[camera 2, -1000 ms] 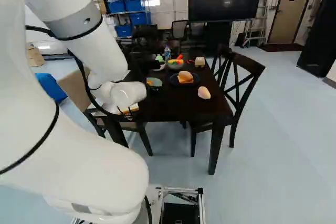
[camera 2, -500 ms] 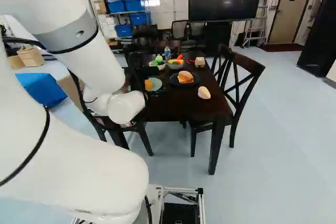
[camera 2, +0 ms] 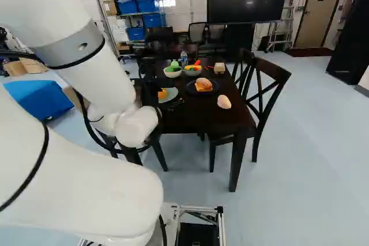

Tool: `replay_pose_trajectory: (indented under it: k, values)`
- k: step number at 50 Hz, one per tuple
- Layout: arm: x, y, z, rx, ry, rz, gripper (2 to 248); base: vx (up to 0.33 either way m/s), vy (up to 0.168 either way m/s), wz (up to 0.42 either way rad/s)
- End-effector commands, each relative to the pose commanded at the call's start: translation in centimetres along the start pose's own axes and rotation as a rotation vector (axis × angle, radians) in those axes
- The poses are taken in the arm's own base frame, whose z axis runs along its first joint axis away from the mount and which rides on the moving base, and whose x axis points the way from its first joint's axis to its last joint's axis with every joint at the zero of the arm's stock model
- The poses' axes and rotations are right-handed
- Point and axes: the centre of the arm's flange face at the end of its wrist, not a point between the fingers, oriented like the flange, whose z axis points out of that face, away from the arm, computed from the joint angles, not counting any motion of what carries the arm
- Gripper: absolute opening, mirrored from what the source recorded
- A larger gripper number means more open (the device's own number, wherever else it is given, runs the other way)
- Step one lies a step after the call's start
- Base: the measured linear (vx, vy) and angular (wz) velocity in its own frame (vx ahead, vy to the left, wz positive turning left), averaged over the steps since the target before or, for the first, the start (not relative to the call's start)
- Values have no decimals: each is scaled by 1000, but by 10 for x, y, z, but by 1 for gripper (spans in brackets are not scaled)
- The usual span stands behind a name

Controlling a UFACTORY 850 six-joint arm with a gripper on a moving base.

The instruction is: Move the croissant to the empty plate

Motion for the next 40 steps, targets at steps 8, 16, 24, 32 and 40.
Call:
replay_pose_trajectory:
  k: [8, 16, 24, 32, 40]
  values:
    - [-1, 0, -2, -1, 4, 0, 247, 0, 0, 0]
    - [-1, 0, -2, -1, 4, 0, 247, 0, 0, 0]
    - [-1, 0, -2, -1, 4, 0, 247, 0, 0, 0]
    - [-1, 0, -2, -1, 4, 0, 247, 0, 0, 0]
    - [-1, 0, -2, -1, 4, 0, 247, 0, 0, 0]
